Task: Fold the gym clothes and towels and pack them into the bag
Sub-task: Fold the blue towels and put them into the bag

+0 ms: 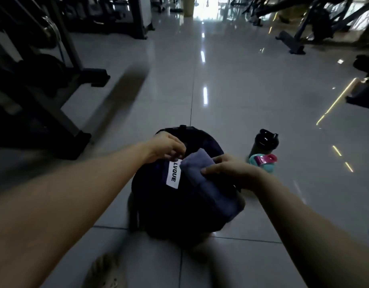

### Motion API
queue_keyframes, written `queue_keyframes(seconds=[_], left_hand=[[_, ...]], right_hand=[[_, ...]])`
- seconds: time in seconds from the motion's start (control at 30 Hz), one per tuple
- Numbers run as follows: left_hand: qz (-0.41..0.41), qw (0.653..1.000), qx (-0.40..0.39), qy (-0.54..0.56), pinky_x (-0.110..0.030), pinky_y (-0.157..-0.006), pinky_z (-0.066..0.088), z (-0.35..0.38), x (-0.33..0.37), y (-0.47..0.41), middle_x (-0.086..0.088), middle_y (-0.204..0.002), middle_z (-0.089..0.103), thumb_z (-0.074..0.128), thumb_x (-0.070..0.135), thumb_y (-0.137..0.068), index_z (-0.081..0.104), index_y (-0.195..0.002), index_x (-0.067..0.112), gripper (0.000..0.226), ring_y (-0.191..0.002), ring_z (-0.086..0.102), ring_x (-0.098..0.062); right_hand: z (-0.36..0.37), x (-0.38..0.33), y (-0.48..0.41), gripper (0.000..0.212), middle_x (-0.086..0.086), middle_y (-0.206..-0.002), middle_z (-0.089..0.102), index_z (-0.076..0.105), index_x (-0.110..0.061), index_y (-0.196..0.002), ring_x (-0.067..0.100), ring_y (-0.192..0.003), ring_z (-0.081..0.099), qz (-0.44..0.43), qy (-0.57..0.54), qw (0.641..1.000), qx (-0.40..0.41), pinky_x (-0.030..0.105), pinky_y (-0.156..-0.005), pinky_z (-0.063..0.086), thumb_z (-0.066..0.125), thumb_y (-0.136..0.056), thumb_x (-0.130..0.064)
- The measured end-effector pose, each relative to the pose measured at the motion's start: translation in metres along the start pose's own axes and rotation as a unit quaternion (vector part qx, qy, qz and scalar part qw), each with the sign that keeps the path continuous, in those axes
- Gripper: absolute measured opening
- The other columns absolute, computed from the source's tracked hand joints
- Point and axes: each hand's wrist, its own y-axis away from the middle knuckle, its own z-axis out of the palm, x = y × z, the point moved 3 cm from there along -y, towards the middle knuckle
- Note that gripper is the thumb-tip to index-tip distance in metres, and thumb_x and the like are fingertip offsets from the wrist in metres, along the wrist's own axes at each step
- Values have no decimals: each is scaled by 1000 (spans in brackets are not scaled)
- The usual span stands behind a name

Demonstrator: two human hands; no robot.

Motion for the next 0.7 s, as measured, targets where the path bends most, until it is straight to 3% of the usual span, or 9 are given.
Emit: queue_keyframes(seconds=[0.07, 0.1, 0.2, 0.27, 0.37, 0.47, 0.53, 0.6, 0.7], left_hand=[[-30, 999, 0, 12, -26, -57, 57, 1, -26, -5, -16, -84, 70, 66, 3, -92, 71, -96, -1, 7, -70, 68, -20], [-43, 999, -3, 25, -29, -62, 60, 2, -35, -8, -16, -92, 71, 69, 15, -94, 70, -103, 0, 18, -77, 71, -20], [-89, 993, -61, 50, -37, -80, 57, 10, -52, -20, -6, -113, 69, 74, 55, -82, 69, -115, 13, 53, -105, 68, -21], [-83, 988, -127, 14, -38, -84, 54, 21, -51, -27, -2, -104, 70, 80, 50, -78, 76, -102, 20, 38, -100, 65, -20], [-41, 989, -131, -44, -42, -85, 55, 31, -43, -36, -4, -92, 74, 84, 26, -78, 81, -92, 18, 16, -92, 66, -22], [-27, 994, -93, -56, -42, -81, 56, 24, -39, -45, -2, -81, 74, 83, 18, -79, 80, -90, 15, 11, -86, 67, -21], [-23, 997, -54, -51, -33, -69, 55, 18, -41, -47, 1, -75, 73, 81, 15, -81, 79, -92, 13, 11, -78, 66, -17], [-31, 999, -28, -24, -29, -65, 54, 16, -47, -49, -1, -83, 75, 78, 15, -85, 77, -98, 11, 14, -79, 68, -17], [-47, 996, 76, 31, -36, -76, 60, 14, -71, -52, -10, -101, 75, 71, 21, -92, 74, -96, 13, 10, -88, 71, -22]], right_hand=[[4, 13, -10, 31, 14, -92, 75, 73, -7, -107, 17, -80, 71, 16, 25, 999, -13, 30, -73, 58, 80, -85, -28], [4, 20, -17, 31, 15, -91, 74, 73, -5, -106, 15, -76, 69, 20, 31, 999, 0, 28, -68, 56, 79, -86, -28], [8, 32, -33, 37, 25, -103, 72, 74, -5, -104, 24, -82, 67, 18, 19, 1000, 14, 38, -76, 54, 82, -81, -32], [9, 32, -41, 33, 23, -99, 73, 75, -6, -101, 26, -83, 68, 14, 21, 1000, -4, 41, -77, 55, 84, -80, -30], [7, 28, -49, 35, 22, -95, 72, 74, -3, -99, 25, -80, 68, 10, 24, 1000, -12, 38, -74, 55, 85, -79, -28], [1, 33, -53, 50, 18, -95, 72, 71, 0, -104, 32, -84, 67, 15, 25, 1000, 0, 42, -76, 55, 87, -76, -38], [-4, 41, -53, 38, 17, -104, 74, 72, -5, -108, 34, -99, 70, 25, -3, 1000, -13, 42, -86, 57, 83, -81, -29], [-9, 46, -53, 24, 17, -105, 74, 73, -7, -108, 32, -101, 71, 17, -20, 1000, -17, 38, -86, 57, 77, -86, -17], [-17, 52, -56, 17, 11, -99, 74, 74, -14, -105, 25, -96, 70, 3, 36, 998, 45, 34, -82, 60, 75, -88, -15]])
